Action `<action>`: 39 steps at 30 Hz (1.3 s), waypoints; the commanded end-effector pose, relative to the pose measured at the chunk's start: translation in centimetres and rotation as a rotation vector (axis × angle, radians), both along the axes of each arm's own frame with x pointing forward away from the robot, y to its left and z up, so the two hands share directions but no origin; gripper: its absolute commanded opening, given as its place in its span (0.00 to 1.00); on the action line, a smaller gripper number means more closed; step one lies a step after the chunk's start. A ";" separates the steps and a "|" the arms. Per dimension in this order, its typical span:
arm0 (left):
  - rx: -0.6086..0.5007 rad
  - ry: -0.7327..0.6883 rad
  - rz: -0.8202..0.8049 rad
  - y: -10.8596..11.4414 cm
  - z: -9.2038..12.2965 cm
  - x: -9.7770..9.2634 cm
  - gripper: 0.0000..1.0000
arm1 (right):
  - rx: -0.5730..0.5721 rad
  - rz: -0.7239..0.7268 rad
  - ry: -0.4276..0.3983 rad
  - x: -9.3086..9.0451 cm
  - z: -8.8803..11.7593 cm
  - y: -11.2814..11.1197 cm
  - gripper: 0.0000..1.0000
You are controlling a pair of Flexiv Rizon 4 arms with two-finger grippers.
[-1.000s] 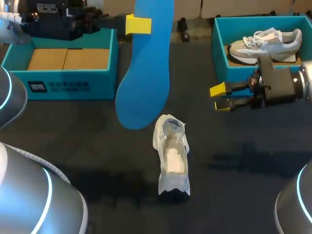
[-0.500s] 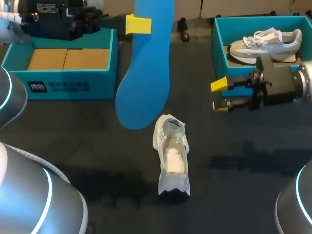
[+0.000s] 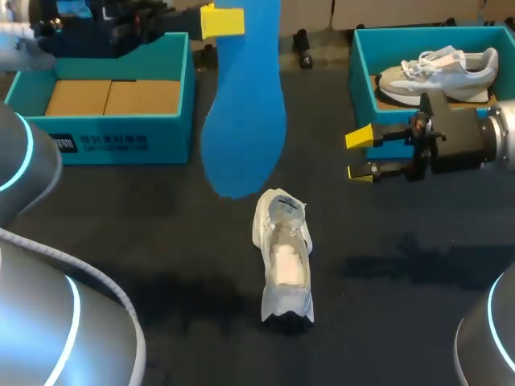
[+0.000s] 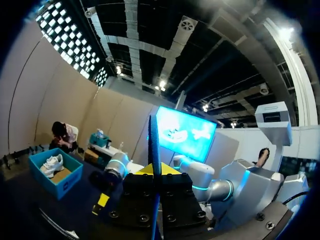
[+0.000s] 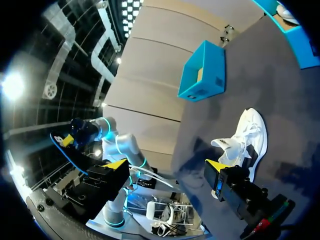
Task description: Take the shoe out of the shoebox, open the shoe tongue, remove and reinsert the insole, then place the shoe into the shoebox
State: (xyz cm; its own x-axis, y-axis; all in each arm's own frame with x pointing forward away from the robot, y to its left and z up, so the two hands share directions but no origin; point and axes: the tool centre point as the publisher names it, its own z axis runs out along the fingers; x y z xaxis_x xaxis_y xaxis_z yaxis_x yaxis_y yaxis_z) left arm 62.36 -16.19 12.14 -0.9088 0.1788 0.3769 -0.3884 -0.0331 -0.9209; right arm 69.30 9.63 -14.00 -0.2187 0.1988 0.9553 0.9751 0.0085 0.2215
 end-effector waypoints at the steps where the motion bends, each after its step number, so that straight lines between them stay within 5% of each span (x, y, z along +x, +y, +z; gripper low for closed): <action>1: -0.199 -0.287 -0.005 -1.3 -1.0 0.7 0.00 | -0.001 -0.001 0.000 0.0 0.0 0.1 1.00; 11: -0.408 -0.758 -0.008 -0.8 -1.8 0.6 0.00 | -0.001 -0.001 0.000 0.0 0.0 0.1 1.00; 17: -0.402 -1.139 -0.006 0.7 -2.0 1.7 0.00 | -0.001 -0.001 0.000 0.0 0.0 0.1 1.00; 31: -0.402 -1.139 -0.006 0.7 -2.0 1.7 0.00 | -0.001 -0.001 0.000 0.0 0.0 0.1 1.00; 39: -0.307 -1.554 0.040 0.4 -5.5 3.3 0.00 | -0.001 -0.001 0.000 0.0 0.0 0.1 1.00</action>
